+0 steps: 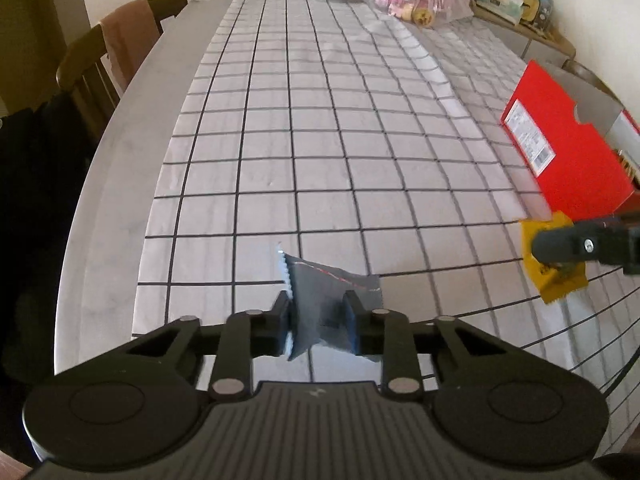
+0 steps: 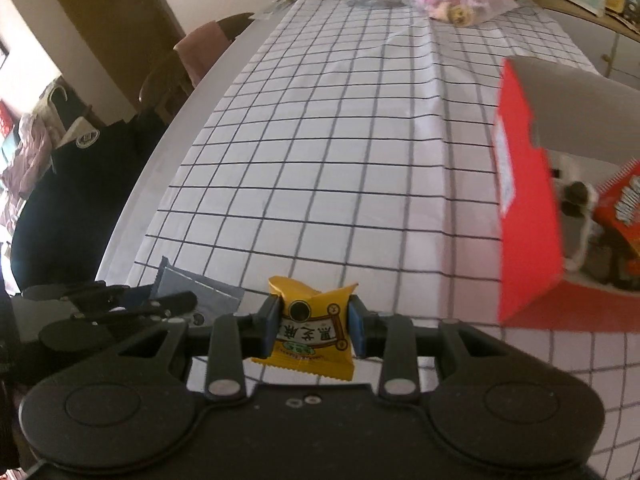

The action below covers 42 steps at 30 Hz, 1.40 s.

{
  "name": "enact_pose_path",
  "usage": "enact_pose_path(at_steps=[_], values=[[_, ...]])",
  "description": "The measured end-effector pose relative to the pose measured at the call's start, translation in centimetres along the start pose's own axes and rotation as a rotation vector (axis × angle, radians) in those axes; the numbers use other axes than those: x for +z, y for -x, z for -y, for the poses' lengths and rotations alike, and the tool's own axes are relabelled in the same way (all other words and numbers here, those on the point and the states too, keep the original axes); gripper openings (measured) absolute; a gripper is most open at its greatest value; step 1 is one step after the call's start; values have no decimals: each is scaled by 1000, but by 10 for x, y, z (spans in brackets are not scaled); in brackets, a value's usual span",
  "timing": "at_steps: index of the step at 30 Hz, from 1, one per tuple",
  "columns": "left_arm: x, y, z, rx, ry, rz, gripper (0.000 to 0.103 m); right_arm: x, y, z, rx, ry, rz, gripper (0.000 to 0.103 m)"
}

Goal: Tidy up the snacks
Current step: 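Carry the blue-grey packet and yellow packet over the red box with both tools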

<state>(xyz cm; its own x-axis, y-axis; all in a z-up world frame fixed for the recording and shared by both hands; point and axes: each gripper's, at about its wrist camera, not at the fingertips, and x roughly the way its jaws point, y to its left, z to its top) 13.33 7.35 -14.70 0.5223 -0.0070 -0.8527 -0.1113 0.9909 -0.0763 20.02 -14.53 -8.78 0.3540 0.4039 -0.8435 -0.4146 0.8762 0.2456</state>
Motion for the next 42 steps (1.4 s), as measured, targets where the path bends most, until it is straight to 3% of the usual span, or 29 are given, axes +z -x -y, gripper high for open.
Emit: enact_pose_path(at_steps=[18, 31, 42], values=[[21, 50, 85, -46, -47, 63, 19, -9, 76, 78, 16, -39, 121, 33], [69, 70, 192, -95, -147, 170, 19, 1, 124, 166, -38, -56, 213, 33], [104, 61, 274, -128, -206, 198, 19, 9, 136, 227, -85, -62, 236, 33]])
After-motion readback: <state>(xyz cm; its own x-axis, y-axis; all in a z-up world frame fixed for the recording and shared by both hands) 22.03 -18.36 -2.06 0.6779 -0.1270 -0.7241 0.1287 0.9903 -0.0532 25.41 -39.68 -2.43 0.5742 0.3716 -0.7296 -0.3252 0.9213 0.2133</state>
